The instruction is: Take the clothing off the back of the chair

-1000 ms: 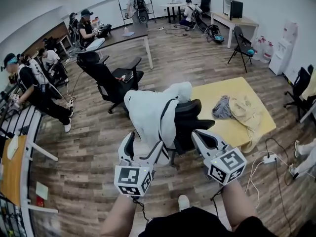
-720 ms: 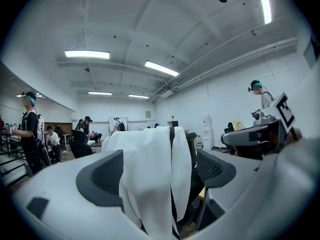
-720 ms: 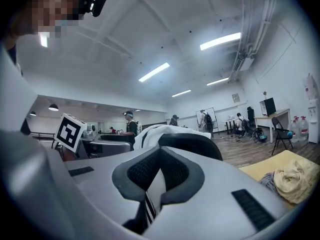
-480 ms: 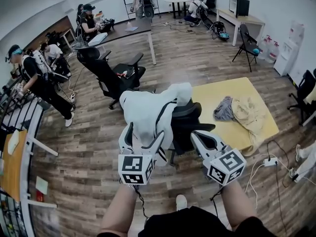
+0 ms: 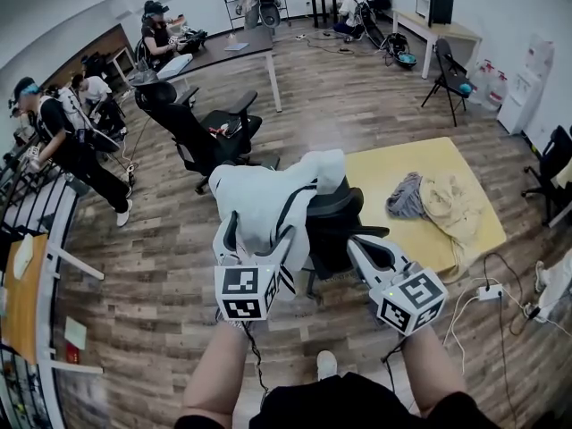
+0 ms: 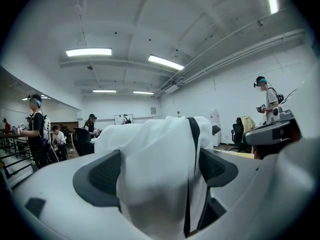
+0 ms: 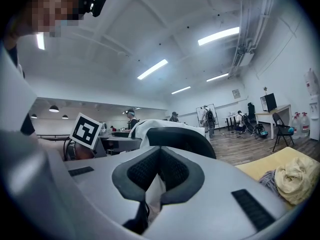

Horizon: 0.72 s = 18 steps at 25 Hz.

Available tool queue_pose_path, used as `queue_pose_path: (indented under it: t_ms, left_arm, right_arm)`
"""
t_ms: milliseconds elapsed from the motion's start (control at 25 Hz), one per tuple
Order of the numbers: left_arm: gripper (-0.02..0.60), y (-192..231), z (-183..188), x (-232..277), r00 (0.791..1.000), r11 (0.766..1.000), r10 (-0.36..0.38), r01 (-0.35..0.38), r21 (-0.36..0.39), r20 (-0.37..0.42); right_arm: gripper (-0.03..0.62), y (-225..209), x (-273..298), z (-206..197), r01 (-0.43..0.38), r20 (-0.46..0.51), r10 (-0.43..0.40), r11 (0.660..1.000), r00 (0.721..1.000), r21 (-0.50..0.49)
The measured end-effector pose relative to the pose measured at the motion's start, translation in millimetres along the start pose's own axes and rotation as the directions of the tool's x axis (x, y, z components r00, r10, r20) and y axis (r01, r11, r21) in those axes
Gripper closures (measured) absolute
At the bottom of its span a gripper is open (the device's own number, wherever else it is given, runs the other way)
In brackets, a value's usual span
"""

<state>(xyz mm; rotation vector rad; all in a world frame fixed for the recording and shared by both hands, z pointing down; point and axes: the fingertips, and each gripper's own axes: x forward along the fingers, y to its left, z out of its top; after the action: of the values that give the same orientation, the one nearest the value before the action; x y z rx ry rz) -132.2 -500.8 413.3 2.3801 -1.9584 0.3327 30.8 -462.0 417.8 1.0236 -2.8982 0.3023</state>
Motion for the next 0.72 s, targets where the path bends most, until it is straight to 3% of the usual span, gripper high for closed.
queue_pose_path:
  t_ms: [560, 720]
  left_arm:
    - [0.106, 0.0, -0.3, 19.2, 0.997, 0.997, -0.07, 0.07, -0.016, 0.015]
    - [0.18, -2.5, -3.2, 18.2, 0.995, 0.995, -0.095, 0.095, -0.032, 0.002]
  right_arm:
    - [0.58, -16.1, 6.8, -11.4, 0.0, -0.015, 0.001, 1.0, 1.0, 0.032]
    - [0.58, -18.9, 7.5, -12.0, 0.001, -0.016, -0.001, 0.999, 1.0, 0.04]
